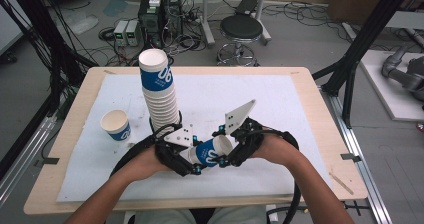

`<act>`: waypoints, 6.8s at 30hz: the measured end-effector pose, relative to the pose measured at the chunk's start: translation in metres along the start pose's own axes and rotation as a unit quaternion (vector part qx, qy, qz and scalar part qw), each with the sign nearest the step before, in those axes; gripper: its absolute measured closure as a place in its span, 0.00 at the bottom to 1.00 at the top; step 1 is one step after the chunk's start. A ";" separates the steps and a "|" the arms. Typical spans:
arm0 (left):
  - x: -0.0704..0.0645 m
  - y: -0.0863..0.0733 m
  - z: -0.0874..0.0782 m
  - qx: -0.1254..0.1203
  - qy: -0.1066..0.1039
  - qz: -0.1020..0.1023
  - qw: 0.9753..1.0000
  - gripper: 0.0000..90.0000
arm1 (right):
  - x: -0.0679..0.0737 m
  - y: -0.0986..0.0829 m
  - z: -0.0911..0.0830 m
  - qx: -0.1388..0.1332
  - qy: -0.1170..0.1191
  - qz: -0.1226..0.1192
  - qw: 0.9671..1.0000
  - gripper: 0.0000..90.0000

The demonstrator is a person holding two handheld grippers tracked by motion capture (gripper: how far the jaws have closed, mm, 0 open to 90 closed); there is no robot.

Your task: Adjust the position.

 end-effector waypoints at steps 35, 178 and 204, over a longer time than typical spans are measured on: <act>0.005 -0.010 -0.014 -0.210 0.001 -0.043 0.977 0.18 | -0.005 -0.034 -0.011 -0.112 0.009 0.055 0.992 0.35; 0.014 -0.005 -0.035 -0.271 0.066 -0.063 0.958 0.23 | -0.011 -0.067 -0.005 -0.100 -0.062 0.076 0.990 0.35; 0.014 -0.041 -0.042 -0.274 0.107 -0.091 0.951 0.24 | -0.025 -0.088 -0.035 -0.212 -0.167 0.121 0.955 0.35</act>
Point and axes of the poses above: each handheld gripper's, and its own axes: z roughly forward along the jaws, y roughly out of its top, x roughly to its left, the point moved 8 cm from there along z, roughly forward along the jaws, and after that the axes turned 1 degree about y, right-handed, at the moved point
